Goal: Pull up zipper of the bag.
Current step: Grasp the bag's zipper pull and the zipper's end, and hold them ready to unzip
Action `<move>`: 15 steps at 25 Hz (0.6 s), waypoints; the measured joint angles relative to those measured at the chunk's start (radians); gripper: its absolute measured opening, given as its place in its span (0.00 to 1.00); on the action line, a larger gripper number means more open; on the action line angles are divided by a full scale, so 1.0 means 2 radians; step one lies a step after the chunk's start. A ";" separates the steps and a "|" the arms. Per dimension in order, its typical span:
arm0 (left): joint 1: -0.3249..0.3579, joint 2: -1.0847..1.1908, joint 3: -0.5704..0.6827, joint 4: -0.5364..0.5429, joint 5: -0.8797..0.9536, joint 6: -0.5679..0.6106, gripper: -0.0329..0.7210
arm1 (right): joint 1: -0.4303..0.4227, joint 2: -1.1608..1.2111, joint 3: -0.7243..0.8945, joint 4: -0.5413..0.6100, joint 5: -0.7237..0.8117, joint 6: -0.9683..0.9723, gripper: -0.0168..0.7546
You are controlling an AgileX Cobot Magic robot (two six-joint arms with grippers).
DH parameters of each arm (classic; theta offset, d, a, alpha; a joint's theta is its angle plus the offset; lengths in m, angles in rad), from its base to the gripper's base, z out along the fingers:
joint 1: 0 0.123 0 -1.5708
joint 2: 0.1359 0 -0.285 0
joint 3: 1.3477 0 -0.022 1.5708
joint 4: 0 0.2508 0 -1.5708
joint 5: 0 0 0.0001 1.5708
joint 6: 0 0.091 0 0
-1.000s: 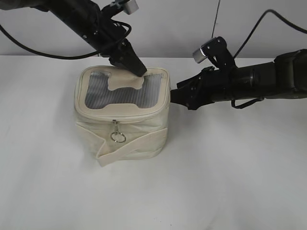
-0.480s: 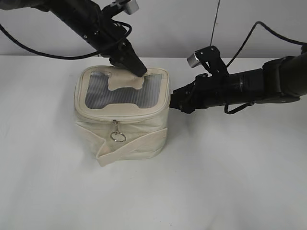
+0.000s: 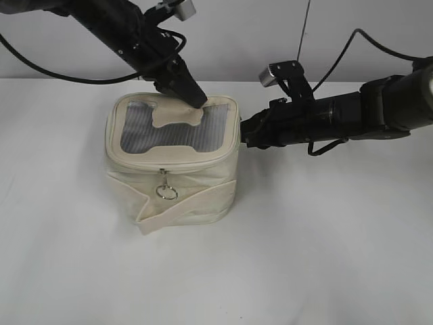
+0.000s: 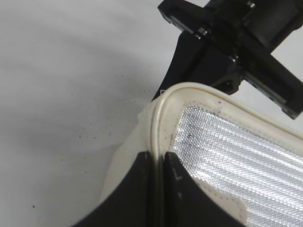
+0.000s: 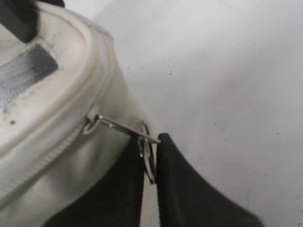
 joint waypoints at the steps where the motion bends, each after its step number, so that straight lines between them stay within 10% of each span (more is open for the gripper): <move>1: 0.000 0.000 0.000 0.000 -0.001 0.000 0.11 | 0.001 0.000 0.000 0.000 0.001 0.005 0.05; 15: -0.002 0.000 0.000 0.001 -0.004 -0.038 0.11 | -0.007 -0.112 0.121 -0.084 -0.019 0.114 0.03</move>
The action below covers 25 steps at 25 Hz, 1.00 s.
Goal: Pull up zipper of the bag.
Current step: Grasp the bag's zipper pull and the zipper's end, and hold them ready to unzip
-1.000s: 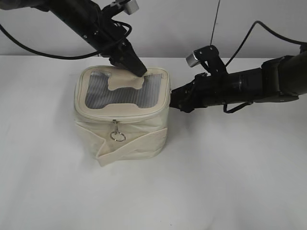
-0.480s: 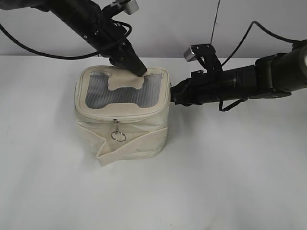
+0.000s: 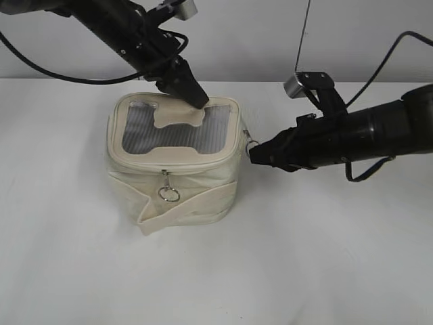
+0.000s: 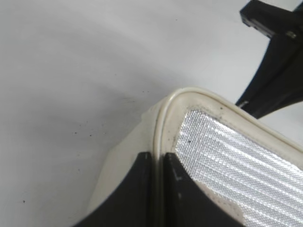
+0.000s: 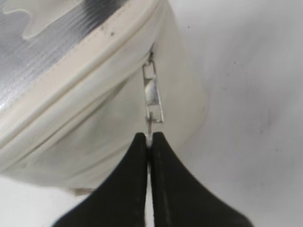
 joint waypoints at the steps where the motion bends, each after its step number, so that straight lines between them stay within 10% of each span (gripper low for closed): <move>1: -0.001 0.000 0.000 0.000 -0.001 -0.006 0.11 | 0.000 -0.009 0.014 0.001 0.002 0.003 0.03; 8: -0.002 0.000 0.000 0.002 -0.007 -0.044 0.11 | 0.019 -0.051 0.067 0.007 0.044 0.041 0.03; 25: -0.024 -0.002 0.000 0.023 -0.033 -0.107 0.11 | 0.241 -0.043 0.002 0.071 -0.097 0.111 0.03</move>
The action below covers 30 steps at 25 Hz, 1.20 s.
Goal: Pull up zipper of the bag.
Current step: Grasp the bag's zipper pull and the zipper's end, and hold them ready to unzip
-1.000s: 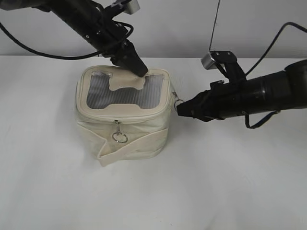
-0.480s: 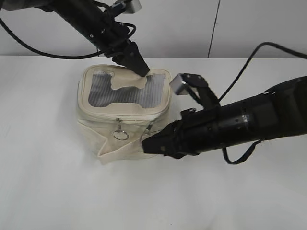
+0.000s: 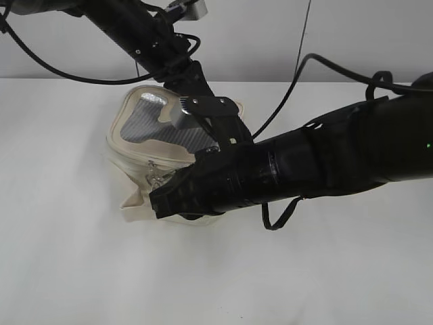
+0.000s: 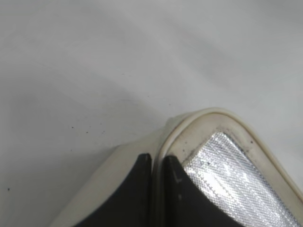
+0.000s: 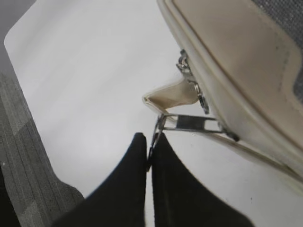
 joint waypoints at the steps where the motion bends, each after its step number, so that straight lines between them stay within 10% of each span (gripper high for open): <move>1: 0.000 0.000 0.000 0.001 -0.002 -0.009 0.11 | 0.001 0.003 -0.002 0.000 -0.005 0.009 0.03; 12: -0.003 0.000 0.001 0.014 -0.043 -0.153 0.11 | 0.003 0.003 -0.006 -0.073 -0.058 0.173 0.03; 24: -0.003 0.000 0.001 0.015 -0.093 -0.171 0.11 | 0.003 0.034 -0.073 -0.085 -0.061 0.188 0.03; 30: -0.003 0.000 0.001 0.011 -0.098 -0.176 0.19 | 0.002 0.013 -0.047 -0.211 -0.047 0.281 0.18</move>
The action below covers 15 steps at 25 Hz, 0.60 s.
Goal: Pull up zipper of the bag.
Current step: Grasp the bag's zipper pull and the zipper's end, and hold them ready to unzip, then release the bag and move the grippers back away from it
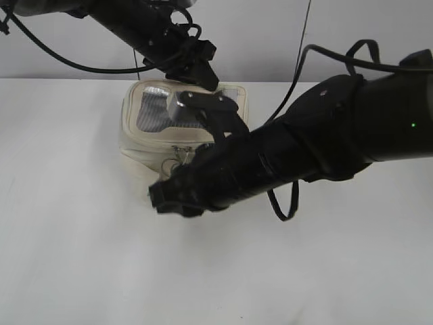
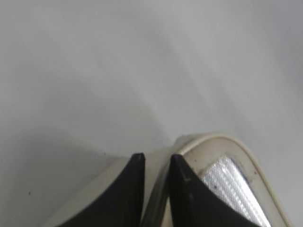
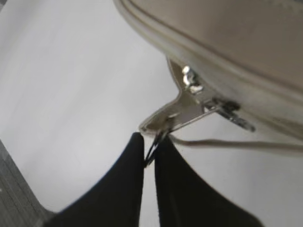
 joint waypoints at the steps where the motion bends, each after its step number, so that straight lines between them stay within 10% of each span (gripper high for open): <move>1: 0.000 0.000 0.000 -0.004 -0.012 -0.005 0.24 | -0.001 -0.007 0.006 -0.039 0.019 0.034 0.28; 5: 0.003 0.000 0.000 -0.013 -0.016 -0.011 0.39 | -0.016 -0.047 0.023 -0.204 0.072 0.181 0.55; 15: 0.005 -0.127 0.134 0.010 -0.038 -0.014 0.32 | -0.053 -0.227 0.024 -0.571 0.224 0.509 0.58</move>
